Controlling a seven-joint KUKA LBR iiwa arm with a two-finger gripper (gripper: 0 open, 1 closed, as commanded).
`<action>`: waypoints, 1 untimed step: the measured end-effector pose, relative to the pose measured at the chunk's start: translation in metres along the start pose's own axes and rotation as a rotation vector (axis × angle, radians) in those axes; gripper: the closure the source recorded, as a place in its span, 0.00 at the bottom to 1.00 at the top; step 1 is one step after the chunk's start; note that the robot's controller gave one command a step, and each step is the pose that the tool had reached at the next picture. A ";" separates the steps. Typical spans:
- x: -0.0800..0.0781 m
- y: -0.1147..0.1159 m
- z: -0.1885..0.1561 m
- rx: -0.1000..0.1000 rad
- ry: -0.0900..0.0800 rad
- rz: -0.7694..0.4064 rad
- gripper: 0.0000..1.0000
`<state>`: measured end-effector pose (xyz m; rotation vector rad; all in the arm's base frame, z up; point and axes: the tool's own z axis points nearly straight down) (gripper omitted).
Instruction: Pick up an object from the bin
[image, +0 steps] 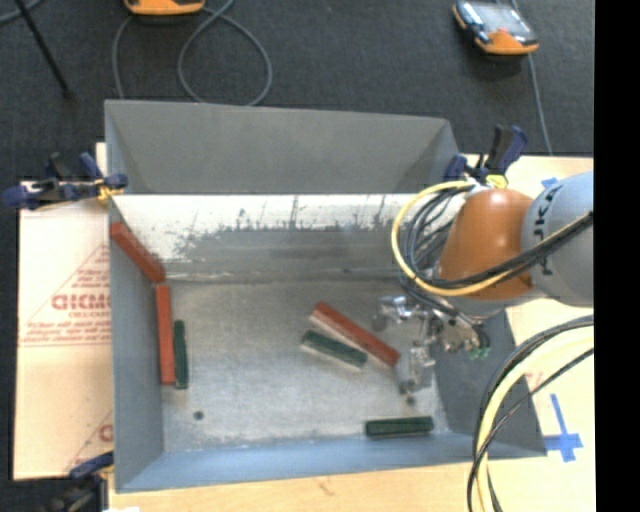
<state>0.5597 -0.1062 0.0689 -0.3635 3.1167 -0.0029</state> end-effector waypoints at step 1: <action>-0.042 0.046 -0.003 -0.001 -0.005 -0.051 0.00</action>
Offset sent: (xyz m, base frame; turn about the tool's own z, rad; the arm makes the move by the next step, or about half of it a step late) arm 0.0278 0.0526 0.0011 -0.0471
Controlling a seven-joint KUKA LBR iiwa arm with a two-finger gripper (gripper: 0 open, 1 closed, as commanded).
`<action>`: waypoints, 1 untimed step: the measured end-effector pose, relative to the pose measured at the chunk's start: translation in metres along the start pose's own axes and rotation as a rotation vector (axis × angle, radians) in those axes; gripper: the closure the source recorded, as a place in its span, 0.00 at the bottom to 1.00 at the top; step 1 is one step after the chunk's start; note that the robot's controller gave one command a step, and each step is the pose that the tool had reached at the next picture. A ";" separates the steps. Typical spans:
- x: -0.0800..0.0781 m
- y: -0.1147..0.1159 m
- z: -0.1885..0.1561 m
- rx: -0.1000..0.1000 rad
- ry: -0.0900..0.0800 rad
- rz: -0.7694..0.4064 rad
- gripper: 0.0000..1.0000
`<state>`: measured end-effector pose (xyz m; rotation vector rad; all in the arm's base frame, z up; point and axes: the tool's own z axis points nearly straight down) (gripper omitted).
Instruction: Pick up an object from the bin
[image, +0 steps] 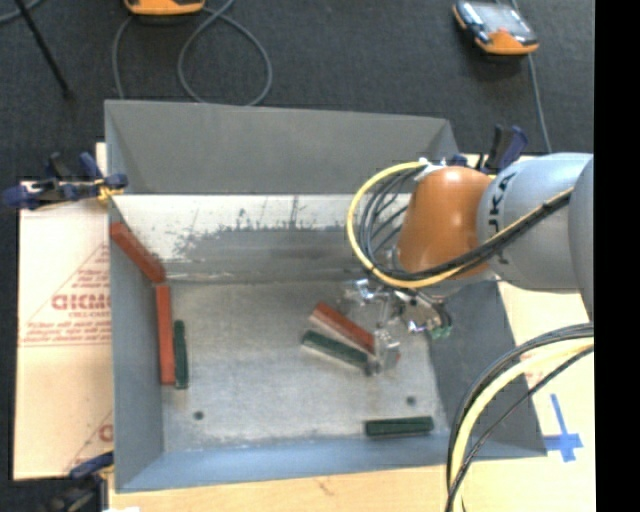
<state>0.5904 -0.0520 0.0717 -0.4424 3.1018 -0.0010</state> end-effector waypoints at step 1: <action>0.002 -0.002 0.000 0.001 0.003 0.001 1.00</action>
Offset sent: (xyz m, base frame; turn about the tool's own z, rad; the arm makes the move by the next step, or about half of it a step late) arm 0.0000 0.0000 0.0000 0.0000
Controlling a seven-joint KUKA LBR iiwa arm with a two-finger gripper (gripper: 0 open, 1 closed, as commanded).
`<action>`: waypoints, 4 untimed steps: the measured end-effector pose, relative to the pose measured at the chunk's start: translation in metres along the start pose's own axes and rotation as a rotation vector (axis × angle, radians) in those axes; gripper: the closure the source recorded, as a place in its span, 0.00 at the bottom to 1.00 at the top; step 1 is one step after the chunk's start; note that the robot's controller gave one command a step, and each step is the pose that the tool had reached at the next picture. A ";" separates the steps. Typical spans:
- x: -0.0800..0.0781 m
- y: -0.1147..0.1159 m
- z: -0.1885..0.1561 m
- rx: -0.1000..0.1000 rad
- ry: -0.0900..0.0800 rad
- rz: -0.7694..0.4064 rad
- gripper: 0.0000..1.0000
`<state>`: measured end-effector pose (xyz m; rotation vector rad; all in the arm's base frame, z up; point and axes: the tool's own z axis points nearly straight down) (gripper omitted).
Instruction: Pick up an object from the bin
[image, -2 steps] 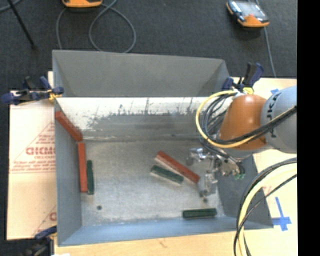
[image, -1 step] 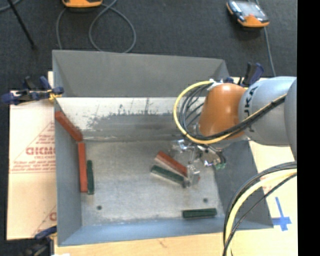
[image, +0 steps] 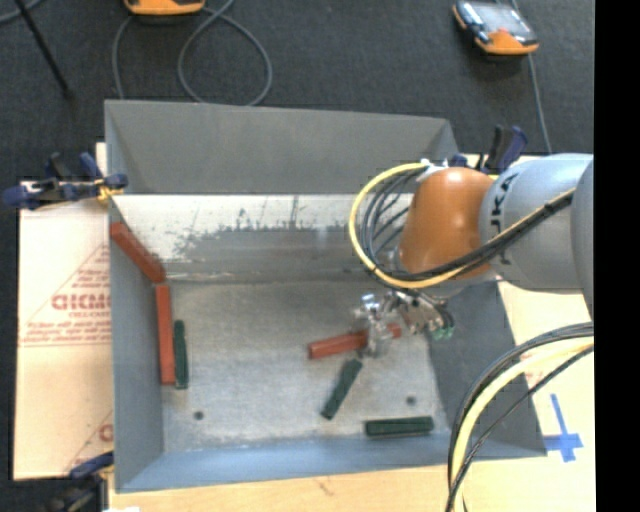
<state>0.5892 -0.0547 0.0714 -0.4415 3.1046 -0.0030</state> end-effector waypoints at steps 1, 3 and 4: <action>0.010 -0.002 -0.133 0.001 -0.007 0.076 1.00; -0.067 0.021 -0.005 -0.002 0.002 0.001 0.00; 0.021 -0.002 0.000 -0.002 0.004 0.046 0.00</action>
Offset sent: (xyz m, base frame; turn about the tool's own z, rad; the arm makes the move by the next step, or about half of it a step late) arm -0.0129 -0.0039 0.1267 0.0778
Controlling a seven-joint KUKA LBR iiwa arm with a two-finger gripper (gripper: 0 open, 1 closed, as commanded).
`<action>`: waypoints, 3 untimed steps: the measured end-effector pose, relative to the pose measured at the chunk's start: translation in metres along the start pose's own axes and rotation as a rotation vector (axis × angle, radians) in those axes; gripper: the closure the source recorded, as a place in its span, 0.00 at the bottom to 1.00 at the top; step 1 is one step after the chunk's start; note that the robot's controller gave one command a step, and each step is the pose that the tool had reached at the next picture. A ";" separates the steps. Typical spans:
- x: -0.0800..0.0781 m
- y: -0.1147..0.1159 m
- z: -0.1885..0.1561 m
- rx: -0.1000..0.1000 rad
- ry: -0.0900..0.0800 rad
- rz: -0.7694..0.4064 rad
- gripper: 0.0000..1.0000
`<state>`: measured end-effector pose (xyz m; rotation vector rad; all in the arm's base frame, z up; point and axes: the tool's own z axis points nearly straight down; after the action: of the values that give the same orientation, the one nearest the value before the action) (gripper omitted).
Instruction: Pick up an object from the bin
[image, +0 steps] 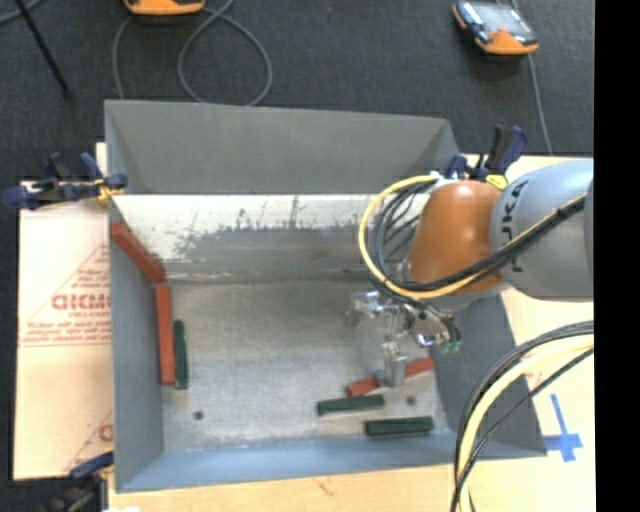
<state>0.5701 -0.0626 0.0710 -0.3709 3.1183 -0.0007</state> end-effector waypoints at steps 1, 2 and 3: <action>0.103 -0.029 -0.009 0.008 -0.017 -0.186 0.00; 0.085 -0.001 -0.001 0.004 -0.007 -0.231 0.00; 0.084 -0.002 -0.003 0.006 -0.010 -0.230 1.00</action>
Offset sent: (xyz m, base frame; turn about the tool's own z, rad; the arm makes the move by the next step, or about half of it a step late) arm -0.0978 -0.0502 0.0061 -0.1892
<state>0.4886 -0.0844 0.0739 -0.7235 3.0452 -0.0078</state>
